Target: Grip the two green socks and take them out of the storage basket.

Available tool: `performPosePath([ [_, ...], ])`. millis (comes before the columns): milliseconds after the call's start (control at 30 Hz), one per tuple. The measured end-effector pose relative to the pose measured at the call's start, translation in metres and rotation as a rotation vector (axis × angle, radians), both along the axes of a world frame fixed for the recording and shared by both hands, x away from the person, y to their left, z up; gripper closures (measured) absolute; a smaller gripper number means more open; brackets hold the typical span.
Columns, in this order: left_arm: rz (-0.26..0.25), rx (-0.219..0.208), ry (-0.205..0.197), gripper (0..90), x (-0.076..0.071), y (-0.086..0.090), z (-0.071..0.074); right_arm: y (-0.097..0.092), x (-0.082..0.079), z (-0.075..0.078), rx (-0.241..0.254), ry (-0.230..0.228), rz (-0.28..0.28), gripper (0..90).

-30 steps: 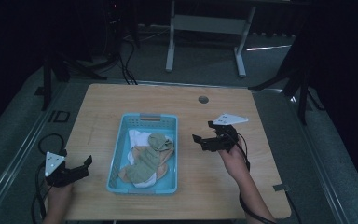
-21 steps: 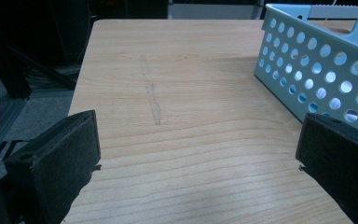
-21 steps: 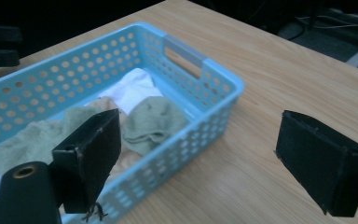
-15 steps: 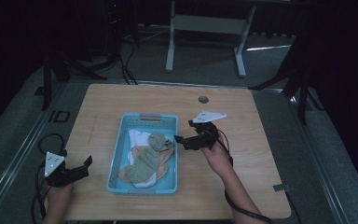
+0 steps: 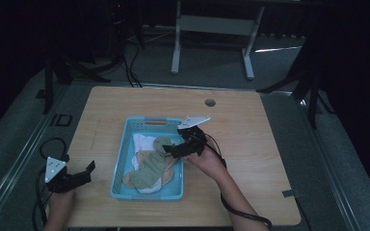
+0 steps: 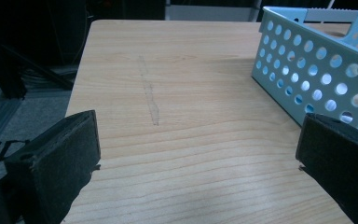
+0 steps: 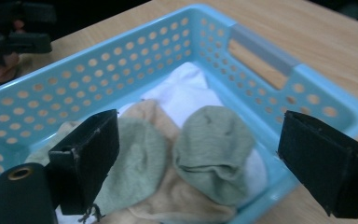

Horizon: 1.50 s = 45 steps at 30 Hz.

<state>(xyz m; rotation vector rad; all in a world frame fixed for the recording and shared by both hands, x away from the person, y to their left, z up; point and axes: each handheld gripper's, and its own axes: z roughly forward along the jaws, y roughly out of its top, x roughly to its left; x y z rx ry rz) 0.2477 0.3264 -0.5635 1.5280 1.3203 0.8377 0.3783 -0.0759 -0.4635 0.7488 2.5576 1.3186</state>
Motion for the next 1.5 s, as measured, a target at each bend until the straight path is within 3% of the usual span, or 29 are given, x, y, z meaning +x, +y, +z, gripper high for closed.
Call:
performPosePath([
  [400, -0.002, 0.003, 0.002, 0.0, 0.000, 0.000, 0.000, 0.039, -0.009, -0.015, -0.092, 0.062, 0.116, 15.3],
  [533, -0.003, 0.003, 0.002, 0.0, 0.000, 0.000, 0.000, 0.052, -0.015, -0.020, -0.175, 0.043, 0.186, 28.0],
  [633, -0.004, 0.003, 0.002, 0.0, 0.000, 0.000, 0.000, 0.063, -0.018, -0.026, -0.238, 0.057, 0.217, 37.1],
  [1000, -0.005, 0.006, 0.003, 0.0, 0.000, 0.000, 0.000, 0.074, -0.021, -0.036, -0.330, 0.089, 0.264, 49.1],
  [1033, -0.005, 0.005, 0.003, 0.0, 0.000, 0.000, 0.000, 0.075, -0.021, -0.038, -0.352, 0.095, 0.271, 55.6],
  [1100, -0.005, 0.006, 0.003, 0.0, 0.000, 0.000, 0.000, 0.076, -0.022, -0.038, -0.360, 0.094, 0.273, 56.1],
  [1167, -0.006, 0.006, 0.004, 0.0, 0.000, 0.000, 0.000, 0.077, -0.022, -0.038, -0.371, 0.105, 0.276, 63.0],
  [1267, -0.006, 0.006, 0.005, 0.0, 0.000, 0.000, 0.000, 0.077, -0.021, -0.039, -0.379, 0.120, 0.279, 76.6],
  [1300, -0.005, 0.006, 0.005, 0.0, 0.000, 0.000, 0.000, 0.075, -0.021, -0.038, -0.360, 0.132, 0.271, 83.7],
  [1500, -0.006, 0.008, 0.008, 0.0, 0.001, -0.001, 0.000, 0.072, -0.022, -0.034, -0.326, 0.146, 0.277, 85.7],
])
